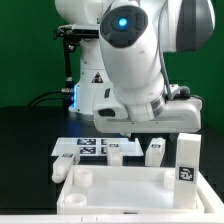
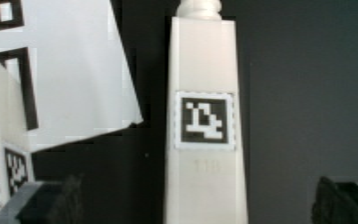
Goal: Assemble desk
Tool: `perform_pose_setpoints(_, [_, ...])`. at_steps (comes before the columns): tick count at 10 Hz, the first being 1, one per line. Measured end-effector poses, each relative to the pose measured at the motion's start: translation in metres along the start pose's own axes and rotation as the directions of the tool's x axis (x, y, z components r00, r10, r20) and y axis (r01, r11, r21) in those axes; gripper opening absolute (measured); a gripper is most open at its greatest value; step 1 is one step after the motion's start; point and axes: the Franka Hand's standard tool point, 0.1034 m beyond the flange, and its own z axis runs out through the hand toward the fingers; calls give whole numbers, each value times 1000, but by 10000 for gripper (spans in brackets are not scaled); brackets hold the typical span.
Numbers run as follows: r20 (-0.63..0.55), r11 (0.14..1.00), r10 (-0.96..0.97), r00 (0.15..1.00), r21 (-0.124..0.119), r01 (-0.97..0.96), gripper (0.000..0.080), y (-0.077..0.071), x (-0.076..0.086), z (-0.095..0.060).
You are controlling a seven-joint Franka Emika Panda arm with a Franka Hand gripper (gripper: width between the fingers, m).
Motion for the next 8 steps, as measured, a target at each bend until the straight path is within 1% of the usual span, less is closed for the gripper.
perform_pose_setpoints(1, [71,1000,7,997,4,-7,649,2,-1,1])
perform_pose_setpoints(2, [71,1000,12,997,6,-12,649,2,6,0])
perform_pose_setpoints(3, [94,998,56,994,16,-58,649,-3,7,0])
perform_pose_setpoints(4, [114,999,50,992,15,-52,649,-11,11,-3])
perform_pose_setpoints(5, [106,1000,14,994,6,-14,649,-17,15,-5])
perform_pose_setpoints(6, [103,1000,-4,995,1,4,649,-18,14,-4])
perform_pose_setpoints(8, [115,1000,4,993,3,-5,649,-15,14,-3])
